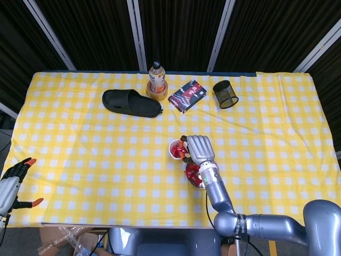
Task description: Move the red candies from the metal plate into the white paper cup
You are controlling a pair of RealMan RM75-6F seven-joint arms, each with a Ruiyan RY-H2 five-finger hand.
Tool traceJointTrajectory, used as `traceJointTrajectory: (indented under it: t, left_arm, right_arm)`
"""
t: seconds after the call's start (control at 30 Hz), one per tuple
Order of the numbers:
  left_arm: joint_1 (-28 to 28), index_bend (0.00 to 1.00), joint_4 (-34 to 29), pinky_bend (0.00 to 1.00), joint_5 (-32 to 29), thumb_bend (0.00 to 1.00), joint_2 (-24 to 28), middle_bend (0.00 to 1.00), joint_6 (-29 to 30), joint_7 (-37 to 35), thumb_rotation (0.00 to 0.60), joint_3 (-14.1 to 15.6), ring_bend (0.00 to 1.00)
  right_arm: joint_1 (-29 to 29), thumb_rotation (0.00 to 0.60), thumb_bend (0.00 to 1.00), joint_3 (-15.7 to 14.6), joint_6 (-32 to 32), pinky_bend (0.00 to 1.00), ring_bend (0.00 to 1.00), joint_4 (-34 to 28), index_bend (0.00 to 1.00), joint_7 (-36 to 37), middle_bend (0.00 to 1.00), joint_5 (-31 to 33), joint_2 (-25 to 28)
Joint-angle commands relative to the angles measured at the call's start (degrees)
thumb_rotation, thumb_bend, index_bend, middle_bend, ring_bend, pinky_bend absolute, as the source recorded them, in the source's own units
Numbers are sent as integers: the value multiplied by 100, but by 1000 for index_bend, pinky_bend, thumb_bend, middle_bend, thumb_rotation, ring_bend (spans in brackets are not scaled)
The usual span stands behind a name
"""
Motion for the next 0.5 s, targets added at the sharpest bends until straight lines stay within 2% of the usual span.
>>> traceJointTrajectory:
  t: [0.03,0.23,0.5]
  left_arm:
    - [-3,0,1,0,2,45,2,0,-6,-1,600,1,0]
    - [-1,0,-3,0,3,46,-4,0,3,27,600,6,0]
    - [15,0,2,0,25,46,-15,0,53,35,600,2,0]
  right_arm:
    - [26,600,463,-49,11,845,899,38,464,-29,929,22,-6]
    - [-6,600,466,-115,73,846,899,-75,426,25,929,-52,38]
    - [-198,600,466,-287,352,841,899,-637,424,94,929,-365,310]
